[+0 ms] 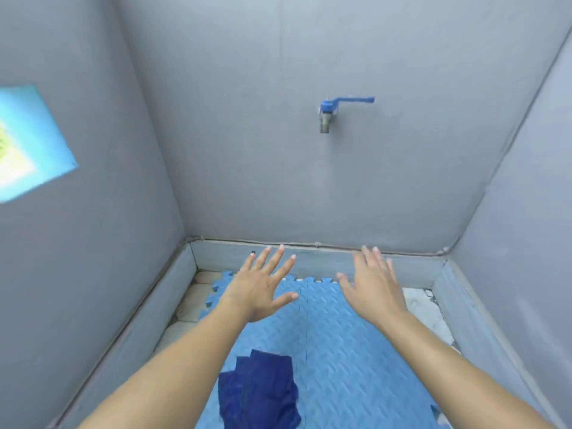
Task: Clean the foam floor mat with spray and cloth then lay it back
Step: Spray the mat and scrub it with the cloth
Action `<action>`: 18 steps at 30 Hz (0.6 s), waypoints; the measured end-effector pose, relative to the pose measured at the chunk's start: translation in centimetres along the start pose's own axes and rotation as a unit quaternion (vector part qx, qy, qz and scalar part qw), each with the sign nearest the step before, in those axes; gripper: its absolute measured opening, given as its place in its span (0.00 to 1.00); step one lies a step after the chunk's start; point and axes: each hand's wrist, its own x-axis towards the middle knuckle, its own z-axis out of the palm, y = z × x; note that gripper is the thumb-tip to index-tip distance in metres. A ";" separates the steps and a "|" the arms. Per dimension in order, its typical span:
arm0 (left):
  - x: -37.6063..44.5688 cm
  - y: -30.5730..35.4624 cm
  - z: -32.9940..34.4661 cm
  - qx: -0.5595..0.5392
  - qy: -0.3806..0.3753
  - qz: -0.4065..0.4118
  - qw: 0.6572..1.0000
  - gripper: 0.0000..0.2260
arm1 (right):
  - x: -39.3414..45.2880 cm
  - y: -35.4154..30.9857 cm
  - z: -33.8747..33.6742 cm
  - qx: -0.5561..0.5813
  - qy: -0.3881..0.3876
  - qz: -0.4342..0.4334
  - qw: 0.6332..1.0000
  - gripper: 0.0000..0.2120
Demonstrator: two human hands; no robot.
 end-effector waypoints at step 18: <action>5.4 -5.2 -12.6 0.012 0.064 -0.060 0.996 0.43 | 18.1 -6.6 -22.5 -0.085 0.102 0.005 0.991 0.25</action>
